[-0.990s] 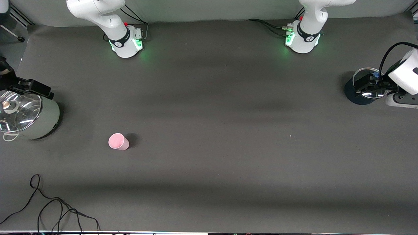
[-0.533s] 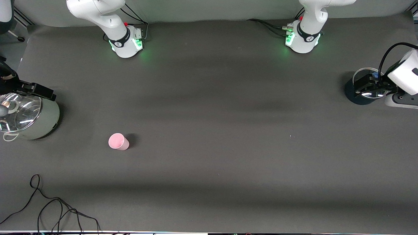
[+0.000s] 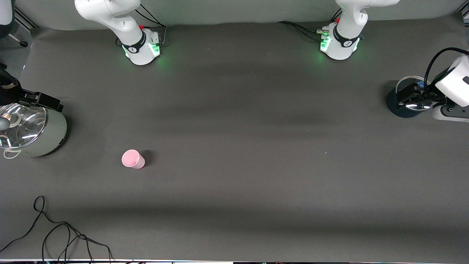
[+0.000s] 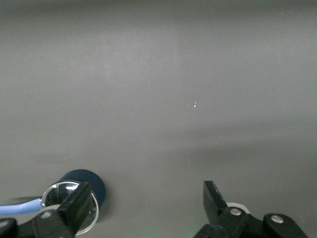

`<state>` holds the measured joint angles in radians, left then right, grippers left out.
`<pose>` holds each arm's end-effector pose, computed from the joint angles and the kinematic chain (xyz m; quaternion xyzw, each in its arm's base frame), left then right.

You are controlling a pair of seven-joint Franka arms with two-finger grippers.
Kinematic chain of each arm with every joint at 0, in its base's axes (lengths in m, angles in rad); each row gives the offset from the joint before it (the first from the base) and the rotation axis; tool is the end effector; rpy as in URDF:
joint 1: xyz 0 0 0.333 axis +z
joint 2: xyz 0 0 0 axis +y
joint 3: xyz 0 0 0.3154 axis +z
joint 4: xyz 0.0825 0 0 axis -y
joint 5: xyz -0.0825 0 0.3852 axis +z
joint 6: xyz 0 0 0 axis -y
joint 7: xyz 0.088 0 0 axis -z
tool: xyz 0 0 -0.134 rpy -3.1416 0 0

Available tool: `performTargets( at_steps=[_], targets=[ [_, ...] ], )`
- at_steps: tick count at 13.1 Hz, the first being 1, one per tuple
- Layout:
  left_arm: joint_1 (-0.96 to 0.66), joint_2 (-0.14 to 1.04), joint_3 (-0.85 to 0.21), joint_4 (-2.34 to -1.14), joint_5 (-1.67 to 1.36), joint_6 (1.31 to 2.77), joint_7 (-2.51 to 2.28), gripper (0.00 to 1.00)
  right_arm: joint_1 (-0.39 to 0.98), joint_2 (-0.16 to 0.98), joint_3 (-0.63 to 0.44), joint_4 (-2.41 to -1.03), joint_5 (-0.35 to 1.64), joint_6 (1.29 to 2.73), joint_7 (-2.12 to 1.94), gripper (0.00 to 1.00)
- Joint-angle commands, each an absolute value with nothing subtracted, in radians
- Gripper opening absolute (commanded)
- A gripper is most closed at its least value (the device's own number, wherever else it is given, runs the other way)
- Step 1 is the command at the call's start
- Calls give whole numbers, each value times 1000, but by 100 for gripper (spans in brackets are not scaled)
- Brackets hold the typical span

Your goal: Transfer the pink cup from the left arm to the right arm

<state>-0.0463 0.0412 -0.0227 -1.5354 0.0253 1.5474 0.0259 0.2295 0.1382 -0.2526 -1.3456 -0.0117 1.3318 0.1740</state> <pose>0.5641 -0.0353 0.5885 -0.9987 0.0473 0.0143 0.0125 0.5673 -0.0041 0.6063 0.9921 -0.0992 -0.0718 0.0285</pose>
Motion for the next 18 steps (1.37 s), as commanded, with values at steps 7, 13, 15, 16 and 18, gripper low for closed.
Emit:
performTargets(
  at_steps=[7,13,15,16,18],
  targets=[
    [-60,41,-17,-1531,15,1557,-20,100,-6,-92,-63,-1635,-28,1488,-14,100],
    [-60,43,-17,-1526,15,1555,-17,100,32,-112,-71,-1635,1,1486,3,100],
    [-60,43,-17,-1525,15,1557,-17,100,55,-109,-71,-1632,2,1488,2,100],
    [-61,44,-17,-1525,17,1557,-18,100,63,-106,-71,-1629,-2,1486,-5,100],
    [-58,44,-17,-1525,15,1557,-12,100,63,-103,-71,-1626,-5,1488,-11,100]
  ],
)
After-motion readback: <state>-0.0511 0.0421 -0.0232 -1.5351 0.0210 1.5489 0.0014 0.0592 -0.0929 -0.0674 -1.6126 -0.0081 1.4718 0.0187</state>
